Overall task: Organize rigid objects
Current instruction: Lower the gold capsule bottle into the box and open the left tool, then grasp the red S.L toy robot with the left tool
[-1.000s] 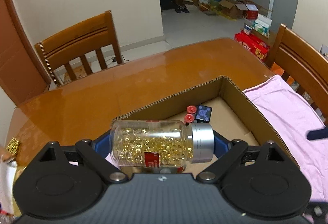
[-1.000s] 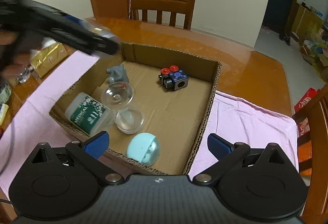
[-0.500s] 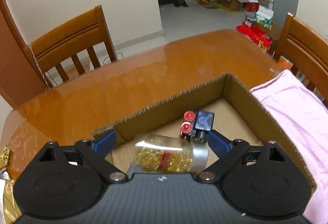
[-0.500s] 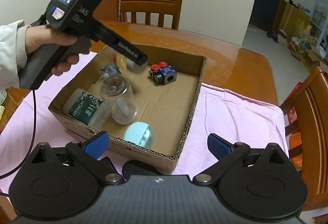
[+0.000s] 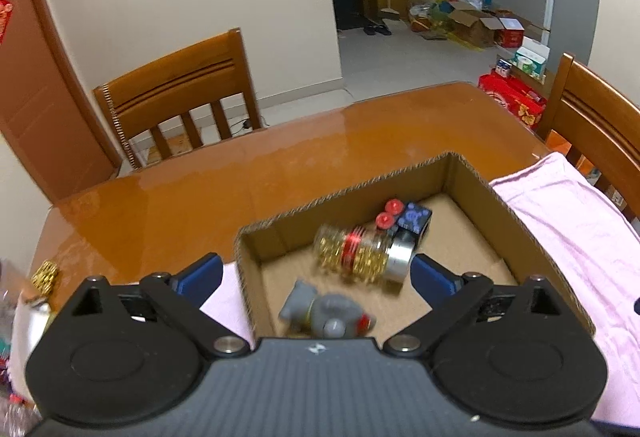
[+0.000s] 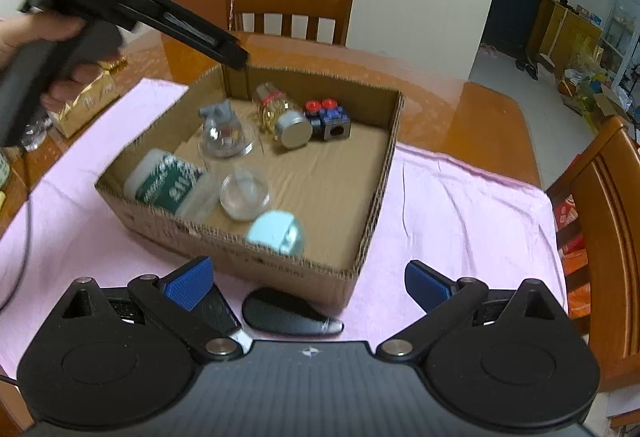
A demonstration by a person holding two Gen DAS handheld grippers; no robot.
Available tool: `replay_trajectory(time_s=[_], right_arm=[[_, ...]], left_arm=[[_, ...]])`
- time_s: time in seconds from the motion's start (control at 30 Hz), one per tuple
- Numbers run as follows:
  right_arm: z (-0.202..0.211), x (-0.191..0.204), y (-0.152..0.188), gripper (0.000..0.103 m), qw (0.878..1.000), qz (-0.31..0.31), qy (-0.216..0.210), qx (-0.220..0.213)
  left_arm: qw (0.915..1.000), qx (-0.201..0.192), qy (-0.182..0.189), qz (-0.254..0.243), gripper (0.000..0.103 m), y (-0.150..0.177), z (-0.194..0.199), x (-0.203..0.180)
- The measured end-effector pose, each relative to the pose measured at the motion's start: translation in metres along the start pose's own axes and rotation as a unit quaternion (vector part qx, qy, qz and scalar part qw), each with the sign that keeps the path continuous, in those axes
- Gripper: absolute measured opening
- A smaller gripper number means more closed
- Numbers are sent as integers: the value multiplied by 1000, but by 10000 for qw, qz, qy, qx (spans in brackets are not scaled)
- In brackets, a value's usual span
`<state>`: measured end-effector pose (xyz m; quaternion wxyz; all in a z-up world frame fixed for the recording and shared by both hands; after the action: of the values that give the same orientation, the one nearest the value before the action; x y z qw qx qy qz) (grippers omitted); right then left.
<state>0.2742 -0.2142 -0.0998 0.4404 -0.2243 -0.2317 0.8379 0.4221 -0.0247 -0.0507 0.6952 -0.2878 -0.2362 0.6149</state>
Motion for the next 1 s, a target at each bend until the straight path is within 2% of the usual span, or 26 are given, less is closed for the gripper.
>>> replay_trajectory(time_s=[0.13, 0.47, 0.67, 0.87, 1.0], right_arm=[[-5, 6, 22, 103, 9999, -18, -26, 144], [-13, 14, 69, 103, 9983, -320, -86, 475], [-21, 26, 88, 103, 9981, -177, -169, 570], [-35, 42, 102, 103, 9969, 178, -276, 709], [-39, 55, 101, 103, 9966, 374, -412, 605]], left_arm=[[9999, -88, -80, 71, 100, 16, 25, 7], [9991, 21, -60, 421, 100, 83, 71, 5], [9961, 500, 295, 670, 100, 135, 69, -19], [9930, 815, 318, 793, 100, 170, 63, -37], [9936, 893, 205, 659, 100, 183, 60, -49]])
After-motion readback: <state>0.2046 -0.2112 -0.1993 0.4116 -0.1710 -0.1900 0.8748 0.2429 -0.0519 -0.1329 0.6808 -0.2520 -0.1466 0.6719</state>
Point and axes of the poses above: each gripper's, at about its wrist camera, not at the fingertips, and z roughly against the way its jaws point, x to its left, y to its underside, the point moved 7 cm from there along -z, roughly the way its jaws point, and after that the axes turned 15 degrees about z, right-handed, at the moved point
